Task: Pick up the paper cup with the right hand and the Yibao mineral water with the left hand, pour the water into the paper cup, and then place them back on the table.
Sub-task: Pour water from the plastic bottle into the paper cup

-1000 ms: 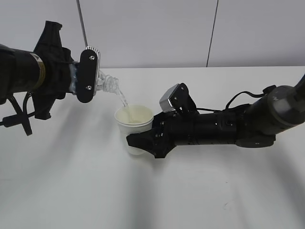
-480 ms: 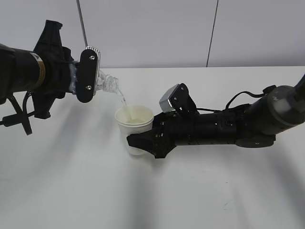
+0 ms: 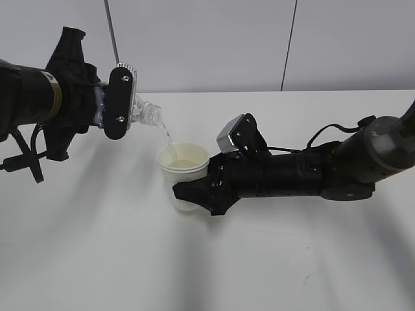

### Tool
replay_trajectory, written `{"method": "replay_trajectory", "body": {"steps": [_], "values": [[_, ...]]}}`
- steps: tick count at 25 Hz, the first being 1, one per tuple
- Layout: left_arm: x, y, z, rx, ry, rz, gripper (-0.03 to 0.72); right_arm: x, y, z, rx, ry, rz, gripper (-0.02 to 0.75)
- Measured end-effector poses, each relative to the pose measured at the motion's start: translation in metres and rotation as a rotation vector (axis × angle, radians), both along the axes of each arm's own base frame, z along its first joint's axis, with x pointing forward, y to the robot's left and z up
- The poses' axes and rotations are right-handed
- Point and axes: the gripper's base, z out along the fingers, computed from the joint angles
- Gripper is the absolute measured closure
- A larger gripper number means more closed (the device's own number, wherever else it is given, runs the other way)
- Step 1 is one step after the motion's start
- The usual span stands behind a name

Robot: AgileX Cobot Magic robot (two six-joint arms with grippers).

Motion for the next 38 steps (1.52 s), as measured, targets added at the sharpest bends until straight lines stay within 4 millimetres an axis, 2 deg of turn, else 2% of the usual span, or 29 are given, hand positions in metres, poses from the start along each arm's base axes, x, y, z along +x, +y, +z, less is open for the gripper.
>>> {"method": "replay_trajectory", "body": {"steps": [8, 13, 22, 26, 38], "values": [[-0.002, -0.003, -0.001, -0.013, 0.007, 0.003, 0.362, 0.000, 0.000, 0.000, -0.004, 0.000, 0.001, 0.228], [-0.008, -0.013, -0.002, -0.047, 0.025, -0.013, 0.362, 0.000, 0.000, 0.000, -0.005, 0.001, 0.002, 0.228], [-0.008, -0.016, -0.006, -0.145, 0.049, 0.042, 0.362, 0.000, 0.000, 0.000, -0.005, 0.001, 0.002, 0.228], [-0.009, -0.015, -0.008, -0.222, 0.081, 0.094, 0.362, 0.000, 0.000, 0.000, -0.005, 0.001, 0.002, 0.228], [-0.014, -0.018, -0.015, -0.612, 0.216, 0.328, 0.362, 0.000, 0.000, 0.000, -0.004, 0.002, 0.000, 0.228]]}}
